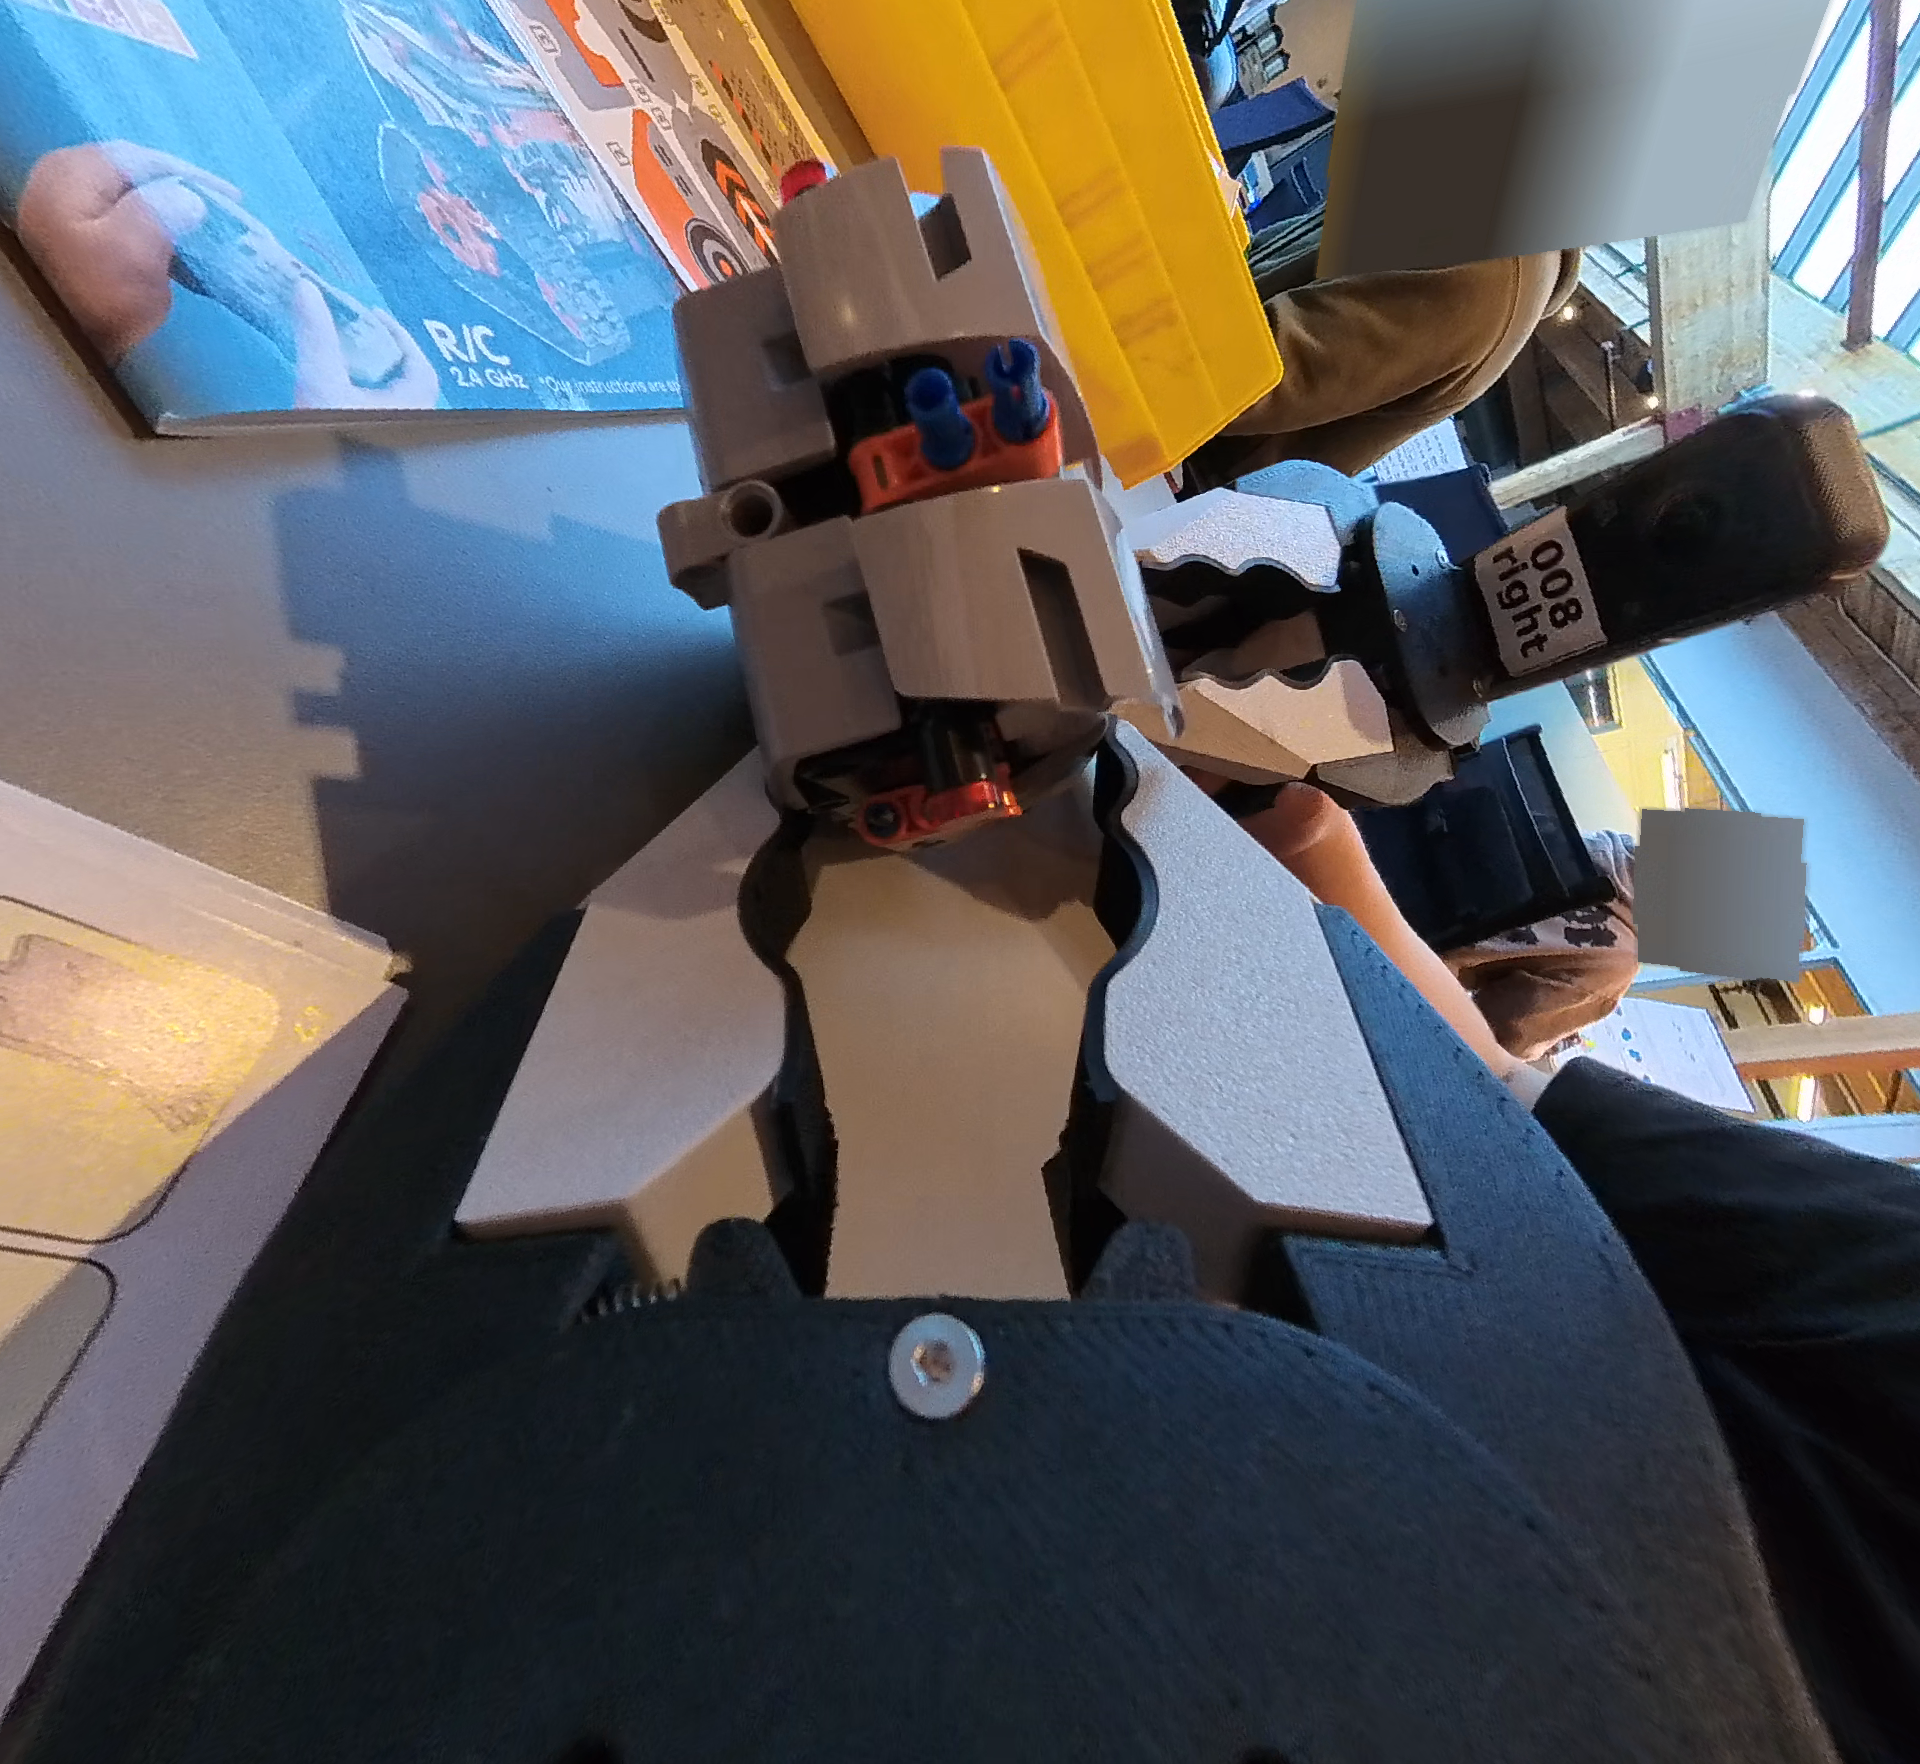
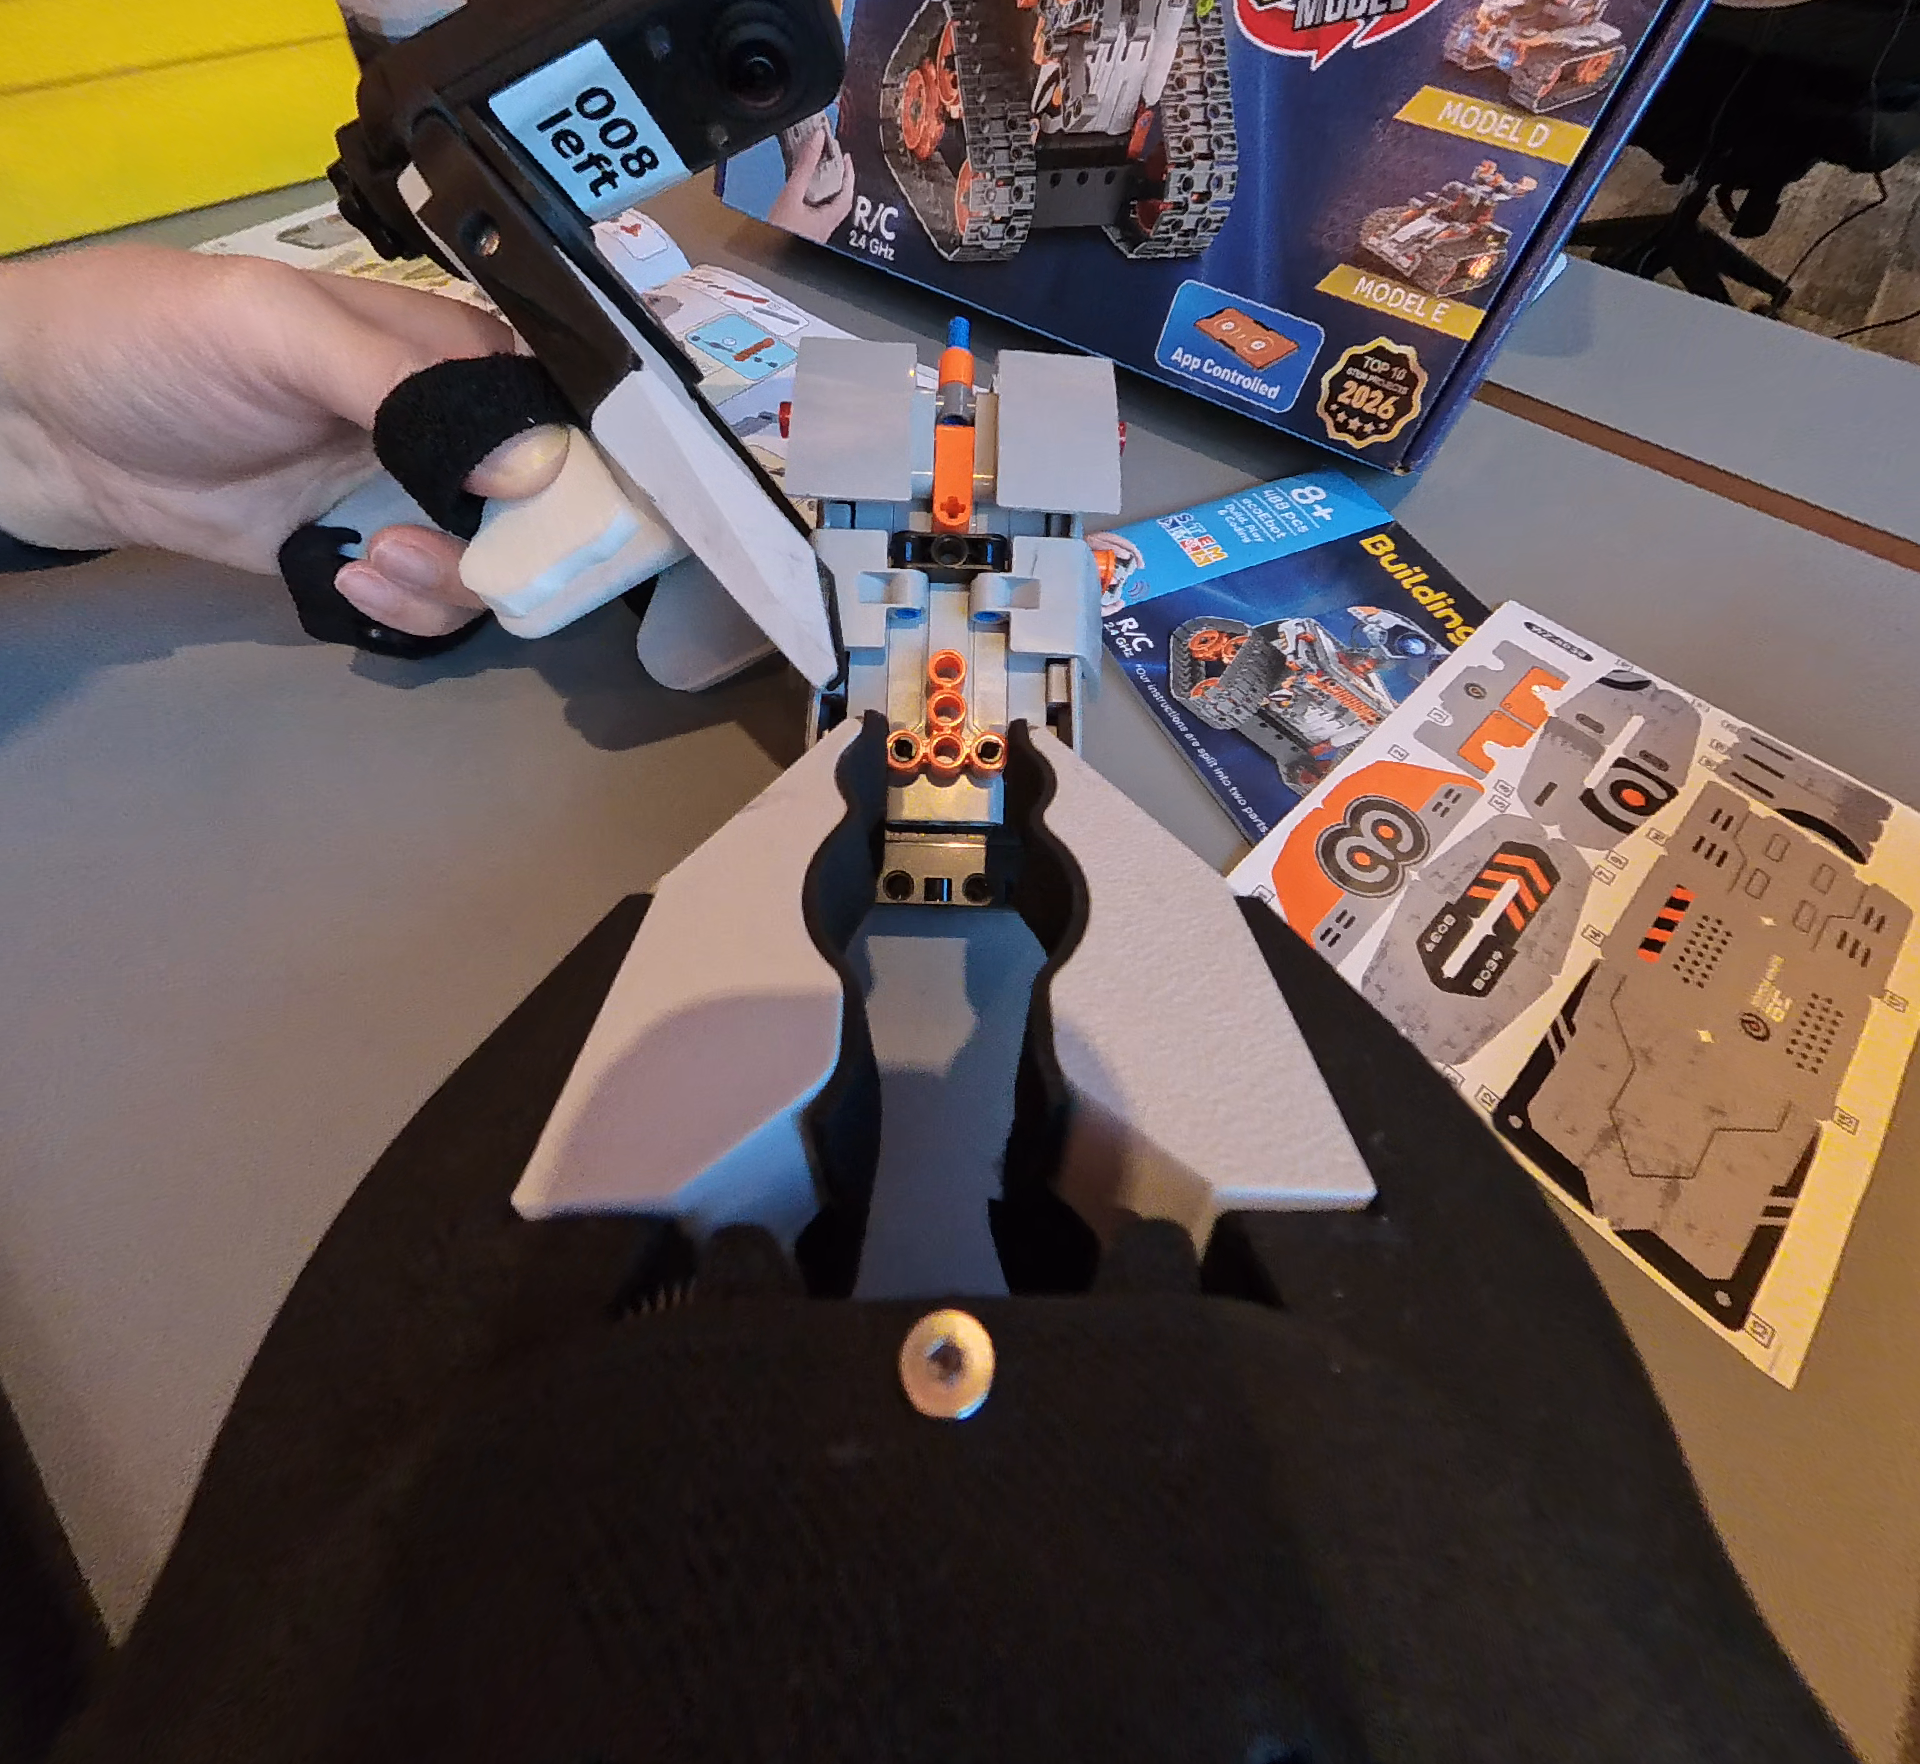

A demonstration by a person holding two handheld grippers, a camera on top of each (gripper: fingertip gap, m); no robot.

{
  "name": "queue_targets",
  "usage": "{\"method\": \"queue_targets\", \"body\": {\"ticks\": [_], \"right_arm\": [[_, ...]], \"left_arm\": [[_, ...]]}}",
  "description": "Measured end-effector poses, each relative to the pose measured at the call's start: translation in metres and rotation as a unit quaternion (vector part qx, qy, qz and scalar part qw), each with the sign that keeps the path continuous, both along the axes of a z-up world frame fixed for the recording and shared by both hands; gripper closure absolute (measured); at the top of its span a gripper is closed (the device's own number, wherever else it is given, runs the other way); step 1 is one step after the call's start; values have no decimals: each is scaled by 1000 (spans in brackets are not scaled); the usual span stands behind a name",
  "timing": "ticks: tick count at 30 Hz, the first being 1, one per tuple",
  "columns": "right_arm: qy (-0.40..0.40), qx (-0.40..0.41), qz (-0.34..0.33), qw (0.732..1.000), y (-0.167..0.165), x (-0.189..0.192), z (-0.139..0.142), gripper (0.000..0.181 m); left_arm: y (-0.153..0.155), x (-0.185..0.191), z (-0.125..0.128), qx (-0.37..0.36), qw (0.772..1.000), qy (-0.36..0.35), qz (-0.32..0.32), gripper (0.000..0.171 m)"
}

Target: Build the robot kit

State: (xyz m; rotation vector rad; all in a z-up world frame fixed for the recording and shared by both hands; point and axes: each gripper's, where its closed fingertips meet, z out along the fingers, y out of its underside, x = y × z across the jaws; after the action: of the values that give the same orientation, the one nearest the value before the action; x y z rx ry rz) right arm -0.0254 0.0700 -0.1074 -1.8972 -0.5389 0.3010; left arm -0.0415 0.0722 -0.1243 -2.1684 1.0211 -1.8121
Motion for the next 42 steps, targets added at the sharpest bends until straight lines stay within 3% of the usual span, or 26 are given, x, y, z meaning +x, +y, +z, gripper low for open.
{"method": "queue_targets", "body": {"ticks": [14,19,21,23,27,32,42], "right_arm": [[-9,-9,6,1000,-1,0,-3,159],[74,-6,13,997,1,0,3,159],[115,20,8,993,1,6,20,157],[136,65,-10,989,-1,17,39,168],[95,97,-6,991,-8,14,45,174],[21,40,14,999,-2,-9,15,170],[12,32,-5,999,5,-13,11,170]], "left_arm": [[0,1,1,3,1000,0,3,121],[2,0,1,-2,1000,2,-2,121],[3,-2,3,26,1000,6,-6,121],[7,-5,4,66,998,7,-10,121],[7,-10,6,104,994,9,-34,121],[4,-8,6,111,993,13,-34,120],[2,-7,6,108,993,14,-36,120]]}}
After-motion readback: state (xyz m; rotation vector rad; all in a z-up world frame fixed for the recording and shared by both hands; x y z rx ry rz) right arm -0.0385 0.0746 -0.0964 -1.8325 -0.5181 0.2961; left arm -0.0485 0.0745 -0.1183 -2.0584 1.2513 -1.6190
